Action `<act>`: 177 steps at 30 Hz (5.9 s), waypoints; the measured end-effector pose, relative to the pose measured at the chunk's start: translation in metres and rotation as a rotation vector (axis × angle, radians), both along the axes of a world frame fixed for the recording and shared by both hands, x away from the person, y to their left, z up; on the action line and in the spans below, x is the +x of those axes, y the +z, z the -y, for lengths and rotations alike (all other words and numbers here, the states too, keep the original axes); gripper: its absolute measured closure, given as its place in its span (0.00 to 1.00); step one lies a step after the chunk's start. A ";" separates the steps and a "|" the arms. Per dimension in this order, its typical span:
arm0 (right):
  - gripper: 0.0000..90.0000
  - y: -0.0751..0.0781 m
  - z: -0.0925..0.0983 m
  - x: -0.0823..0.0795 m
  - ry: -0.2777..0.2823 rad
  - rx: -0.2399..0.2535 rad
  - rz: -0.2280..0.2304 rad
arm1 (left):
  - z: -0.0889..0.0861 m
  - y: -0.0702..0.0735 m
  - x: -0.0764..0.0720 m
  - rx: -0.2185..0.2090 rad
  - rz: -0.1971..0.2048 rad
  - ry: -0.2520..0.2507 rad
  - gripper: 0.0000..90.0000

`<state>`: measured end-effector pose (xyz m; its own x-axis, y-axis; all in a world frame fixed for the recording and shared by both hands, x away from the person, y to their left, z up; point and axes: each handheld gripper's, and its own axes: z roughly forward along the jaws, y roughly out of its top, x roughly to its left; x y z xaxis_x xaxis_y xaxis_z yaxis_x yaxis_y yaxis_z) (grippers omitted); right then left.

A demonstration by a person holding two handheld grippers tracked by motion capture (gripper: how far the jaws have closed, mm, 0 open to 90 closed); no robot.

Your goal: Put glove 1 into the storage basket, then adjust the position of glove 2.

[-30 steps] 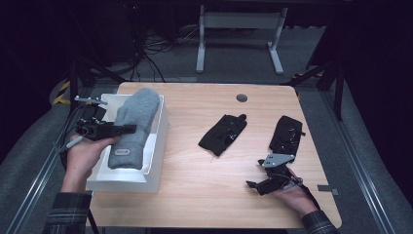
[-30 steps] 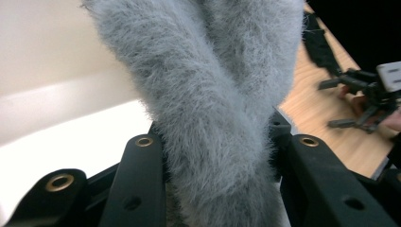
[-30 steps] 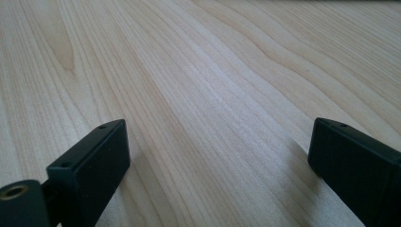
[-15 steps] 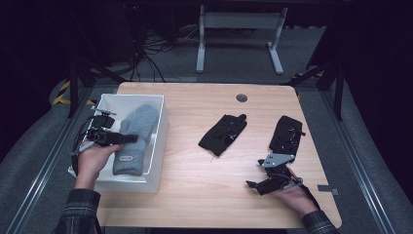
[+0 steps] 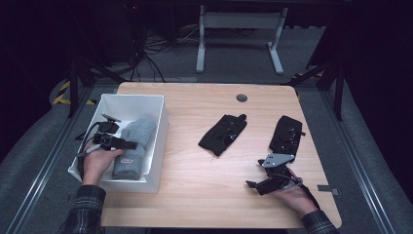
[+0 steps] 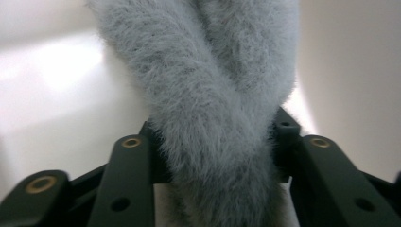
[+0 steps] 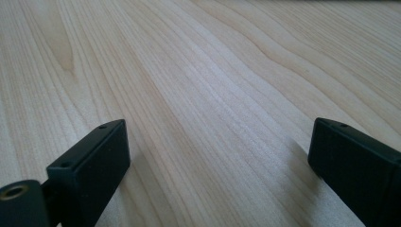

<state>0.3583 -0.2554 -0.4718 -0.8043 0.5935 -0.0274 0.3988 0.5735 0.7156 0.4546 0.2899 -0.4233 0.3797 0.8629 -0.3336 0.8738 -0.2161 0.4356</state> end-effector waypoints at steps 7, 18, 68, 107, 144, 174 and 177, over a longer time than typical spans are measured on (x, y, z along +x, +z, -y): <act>0.07 0.000 0.000 0.000 0.000 0.000 0.000 | 0.008 0.006 -0.003 0.056 0.043 0.036 0.38; 0.07 0.000 0.000 0.000 0.001 0.000 0.000 | 0.015 0.052 -0.012 0.097 0.178 0.103 0.26; 0.05 0.000 -0.001 -0.002 -0.034 -0.007 0.001 | 0.210 0.085 -0.077 -0.007 0.352 -0.373 0.05; 0.19 0.007 0.000 -0.004 0.000 -0.013 -0.006 | 0.220 -0.054 -0.101 0.077 0.415 -0.487 0.00; 1.00 0.035 0.110 0.050 -0.231 -0.065 -0.040 | 0.208 -0.055 -0.104 0.064 0.419 -0.532 0.00; 1.00 0.025 0.016 0.021 0.017 -0.055 -0.061 | 0.208 -0.055 -0.103 0.061 0.421 -0.550 0.00; 1.00 0.024 0.006 0.020 0.041 -0.039 -0.072 | 0.208 -0.055 -0.103 0.062 0.422 -0.548 0.00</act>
<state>0.3786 -0.2618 -0.4476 -0.8287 0.5596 0.0089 0.4242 0.6176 0.6623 0.3515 0.0816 -0.4784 0.8523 0.5228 -0.0175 0.3903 -0.6133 0.6866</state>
